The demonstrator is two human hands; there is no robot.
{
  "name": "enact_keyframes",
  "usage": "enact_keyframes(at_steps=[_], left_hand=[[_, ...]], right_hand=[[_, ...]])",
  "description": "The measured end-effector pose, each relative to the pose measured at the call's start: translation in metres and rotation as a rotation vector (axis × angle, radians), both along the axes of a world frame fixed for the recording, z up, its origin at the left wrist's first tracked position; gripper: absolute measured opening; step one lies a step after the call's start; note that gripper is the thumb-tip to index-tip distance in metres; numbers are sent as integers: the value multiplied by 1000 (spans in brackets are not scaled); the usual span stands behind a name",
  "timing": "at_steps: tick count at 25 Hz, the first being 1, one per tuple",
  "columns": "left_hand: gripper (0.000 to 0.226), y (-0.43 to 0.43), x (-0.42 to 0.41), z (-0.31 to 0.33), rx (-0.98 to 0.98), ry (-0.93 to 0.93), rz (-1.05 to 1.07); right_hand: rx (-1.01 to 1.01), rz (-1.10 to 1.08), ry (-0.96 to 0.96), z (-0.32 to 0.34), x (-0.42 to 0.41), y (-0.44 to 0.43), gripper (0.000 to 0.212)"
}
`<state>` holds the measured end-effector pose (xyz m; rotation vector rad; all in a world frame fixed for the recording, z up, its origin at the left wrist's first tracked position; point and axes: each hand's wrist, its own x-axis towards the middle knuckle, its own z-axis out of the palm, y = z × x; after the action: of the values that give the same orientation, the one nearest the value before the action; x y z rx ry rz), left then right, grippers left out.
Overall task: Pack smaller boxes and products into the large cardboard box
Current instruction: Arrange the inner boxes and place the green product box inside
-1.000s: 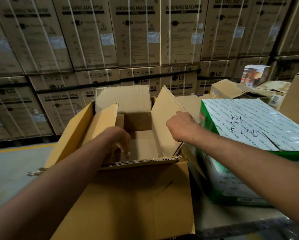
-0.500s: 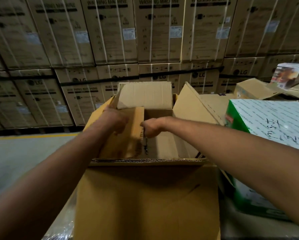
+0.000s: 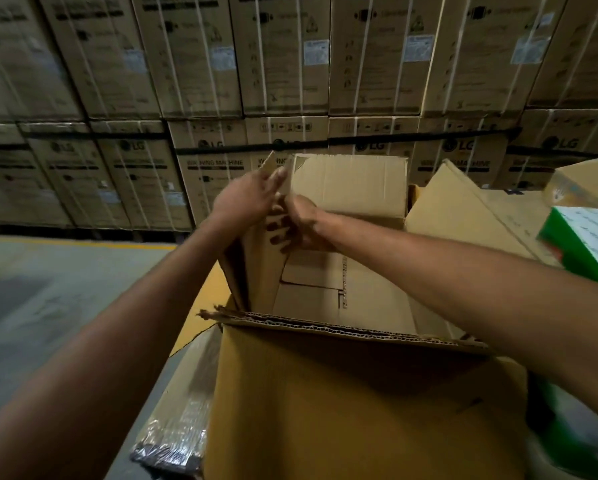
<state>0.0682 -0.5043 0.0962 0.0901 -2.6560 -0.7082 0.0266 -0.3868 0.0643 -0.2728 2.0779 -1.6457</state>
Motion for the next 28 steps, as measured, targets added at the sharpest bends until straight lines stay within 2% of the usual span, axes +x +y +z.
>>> enact_keyframes(at_steps=[1,2,4,7,10,12,15,17,19,21,24,26,28], left_hand=[[41,-5,-2,4,-58,62,38],[39,-12,-4,5,-210,85,76],[50,-29,-4,-3,-446,-54,119],[49,-47,-6,-26,-410,-243,127],[53,-48,-10,-33,-491,-269,119],[57,-37,-12,-32,-564,-277,121],[60,-15,-15,-34,-625,-260,81],[60,1,-16,-34,-624,-256,33],[55,18,-16,-31,-612,-278,-18],[48,38,-15,-27,-561,-352,-109],[46,76,-14,-20,-538,-435,-265],[44,110,-14,-12,-450,-464,-414],[38,147,-11,-7,-371,-452,-519]], right_hand=[[23,133,27,7,4,-10,41],[100,219,97,9,5,-18,38],[271,252,254,5,2,-28,39],[426,325,274,-22,-19,-24,49],[595,433,184,-54,-27,-2,59],[623,445,155,-55,-23,12,60],[675,382,200,-36,-17,33,51],[779,326,312,-19,-13,54,43],[1010,288,463,-8,-6,80,38],[1337,209,586,-4,1,117,35],[1778,47,647,-8,10,179,32],[1874,-62,672,-9,14,220,32],[1833,-141,733,-9,15,249,34]])
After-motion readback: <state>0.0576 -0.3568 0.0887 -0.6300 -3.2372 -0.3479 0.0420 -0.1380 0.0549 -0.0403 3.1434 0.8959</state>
